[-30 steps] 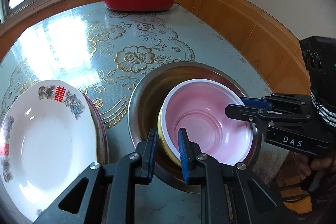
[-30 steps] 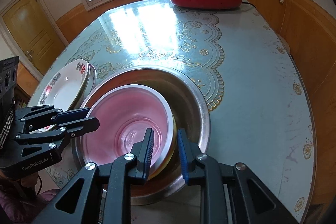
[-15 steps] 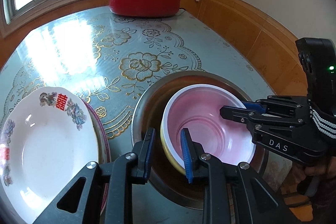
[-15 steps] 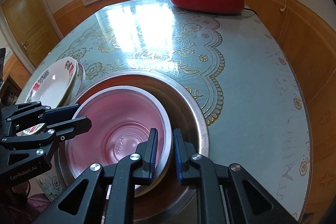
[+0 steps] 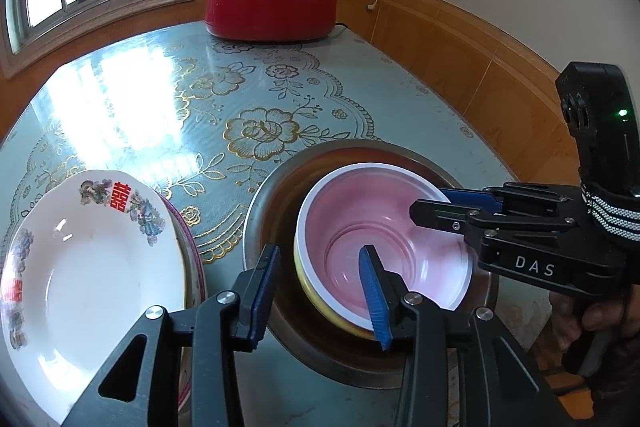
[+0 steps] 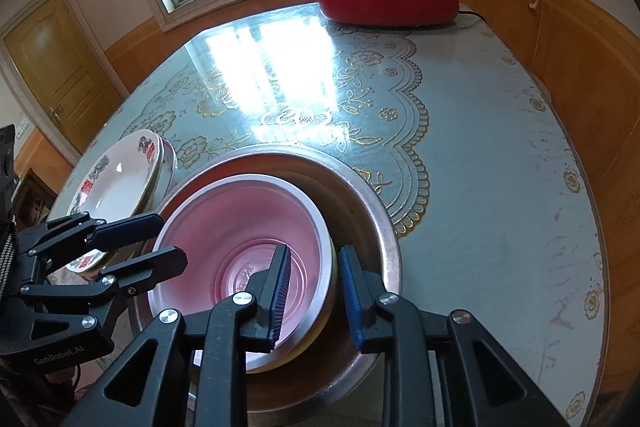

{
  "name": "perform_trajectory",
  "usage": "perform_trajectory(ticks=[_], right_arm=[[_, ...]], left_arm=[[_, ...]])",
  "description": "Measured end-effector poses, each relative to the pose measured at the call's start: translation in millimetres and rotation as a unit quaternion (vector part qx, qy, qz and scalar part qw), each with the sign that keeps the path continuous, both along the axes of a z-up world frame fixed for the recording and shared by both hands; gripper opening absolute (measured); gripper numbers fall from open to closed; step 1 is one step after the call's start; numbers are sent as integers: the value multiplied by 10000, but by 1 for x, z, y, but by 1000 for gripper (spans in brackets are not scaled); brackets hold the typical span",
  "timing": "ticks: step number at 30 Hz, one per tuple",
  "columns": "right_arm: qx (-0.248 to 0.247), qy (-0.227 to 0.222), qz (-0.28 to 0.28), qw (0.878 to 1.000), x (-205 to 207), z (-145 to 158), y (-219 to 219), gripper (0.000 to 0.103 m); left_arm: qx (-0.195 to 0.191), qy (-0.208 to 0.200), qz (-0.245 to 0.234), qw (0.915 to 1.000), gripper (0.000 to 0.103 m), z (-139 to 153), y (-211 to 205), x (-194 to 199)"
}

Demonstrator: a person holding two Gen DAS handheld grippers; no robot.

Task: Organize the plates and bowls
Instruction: 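Lower the red bowl into the yellow bowl and open the left gripper, then grasp the rim of the steel basin with the left gripper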

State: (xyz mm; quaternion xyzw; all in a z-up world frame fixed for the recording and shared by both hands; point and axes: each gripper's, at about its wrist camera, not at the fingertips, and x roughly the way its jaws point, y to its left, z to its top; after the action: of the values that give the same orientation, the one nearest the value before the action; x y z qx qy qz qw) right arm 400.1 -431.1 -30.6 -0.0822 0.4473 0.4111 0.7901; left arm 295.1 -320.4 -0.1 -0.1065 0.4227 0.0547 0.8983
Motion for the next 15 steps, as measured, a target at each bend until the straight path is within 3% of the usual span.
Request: perform_trajectory(ticks=[8, 11, 15], right_arm=[[424, 25, -462, 9980, 6, 15, -28, 28], [449, 137, -692, 9965, 13, 12, -40, 28], [414, 391, -868, 9946, 19, 2, -48, 28]], left_arm=[[-72, -80, -5, 9999, 48, 3, -1, -6], [-74, -111, 63, 9999, 56, 4, 1, -10], [-260, -145, 166, 9994, 56, 4, 9, -19]])
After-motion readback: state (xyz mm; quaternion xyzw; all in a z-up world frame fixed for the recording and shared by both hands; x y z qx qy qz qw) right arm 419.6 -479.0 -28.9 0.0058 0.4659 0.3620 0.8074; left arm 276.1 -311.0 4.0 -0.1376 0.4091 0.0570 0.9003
